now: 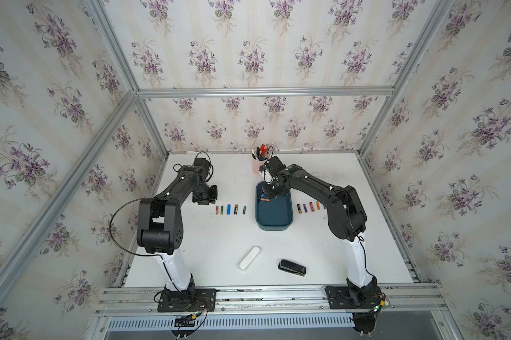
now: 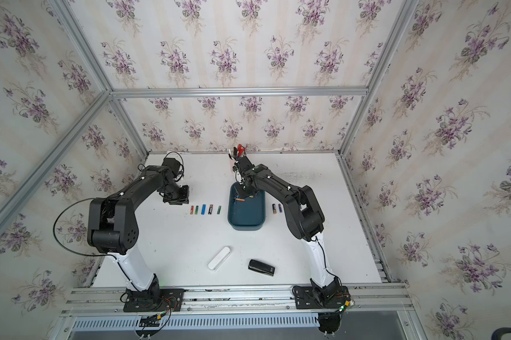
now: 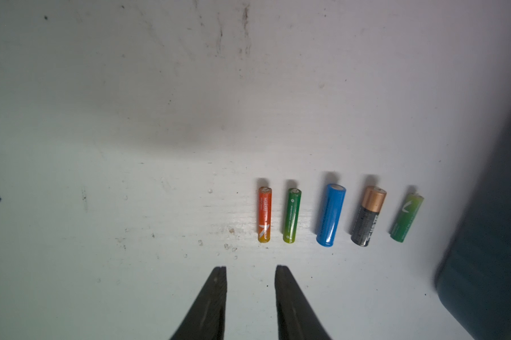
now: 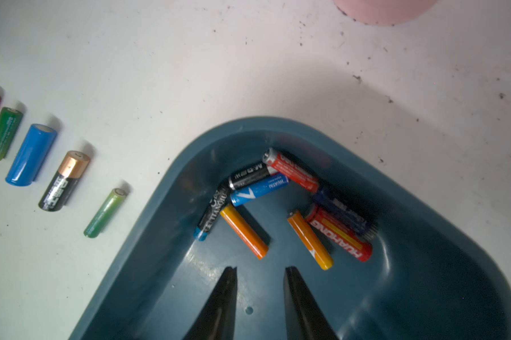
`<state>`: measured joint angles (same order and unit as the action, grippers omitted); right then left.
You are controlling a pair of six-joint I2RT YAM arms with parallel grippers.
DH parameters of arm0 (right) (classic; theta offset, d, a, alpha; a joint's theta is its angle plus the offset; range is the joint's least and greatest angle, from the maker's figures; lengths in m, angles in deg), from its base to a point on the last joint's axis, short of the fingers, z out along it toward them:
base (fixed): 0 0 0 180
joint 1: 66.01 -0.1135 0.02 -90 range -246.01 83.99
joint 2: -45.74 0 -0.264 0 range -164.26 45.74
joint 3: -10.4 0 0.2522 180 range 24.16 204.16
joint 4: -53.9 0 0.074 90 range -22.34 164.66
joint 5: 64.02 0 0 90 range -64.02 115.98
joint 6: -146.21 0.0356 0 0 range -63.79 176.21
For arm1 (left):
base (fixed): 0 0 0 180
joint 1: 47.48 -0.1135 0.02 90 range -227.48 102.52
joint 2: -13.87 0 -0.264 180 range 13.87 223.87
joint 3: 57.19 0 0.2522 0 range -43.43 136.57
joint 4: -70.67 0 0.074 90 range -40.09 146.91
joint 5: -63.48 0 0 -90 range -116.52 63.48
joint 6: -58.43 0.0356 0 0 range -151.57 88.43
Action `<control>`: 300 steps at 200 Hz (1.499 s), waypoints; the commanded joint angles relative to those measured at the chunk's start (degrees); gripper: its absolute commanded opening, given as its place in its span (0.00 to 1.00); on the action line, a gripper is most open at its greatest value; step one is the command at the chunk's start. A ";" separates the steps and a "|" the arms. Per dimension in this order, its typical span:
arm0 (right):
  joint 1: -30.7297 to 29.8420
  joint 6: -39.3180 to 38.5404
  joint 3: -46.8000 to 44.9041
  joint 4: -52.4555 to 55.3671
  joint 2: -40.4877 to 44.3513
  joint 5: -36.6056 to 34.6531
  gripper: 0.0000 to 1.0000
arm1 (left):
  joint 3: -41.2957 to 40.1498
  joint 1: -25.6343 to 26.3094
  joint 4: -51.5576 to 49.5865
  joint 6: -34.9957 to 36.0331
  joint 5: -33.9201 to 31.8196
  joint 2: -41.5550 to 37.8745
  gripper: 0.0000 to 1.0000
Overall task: Take the batteries out of the storage box
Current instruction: Pick up the battery from the storage box.
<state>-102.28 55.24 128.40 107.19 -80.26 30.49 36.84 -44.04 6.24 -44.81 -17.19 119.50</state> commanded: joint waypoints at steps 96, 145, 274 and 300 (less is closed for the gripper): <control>-0.64 -3.86 5.52 3.35 -7.99 1.21 0.30 | -1.66 -0.98 -0.28 1.16 -0.09 -0.68 0.34; -0.64 -3.77 4.44 3.45 -8.39 -0.42 0.28 | -1.55 -0.98 -0.32 1.19 -0.02 -0.68 0.34; 0.31 0.42 -1.30 1.58 -2.45 -1.46 0.19 | -2.97 -1.00 -0.62 1.10 0.96 -2.96 0.34; 0.91 0.88 -2.54 1.96 -0.06 -1.81 0.19 | -3.12 -0.98 -0.57 1.11 1.63 -2.97 0.33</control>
<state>-101.82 54.73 126.66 108.63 -82.36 28.72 33.78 -44.96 6.06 -43.95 -16.47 116.87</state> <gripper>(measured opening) 0.188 0.335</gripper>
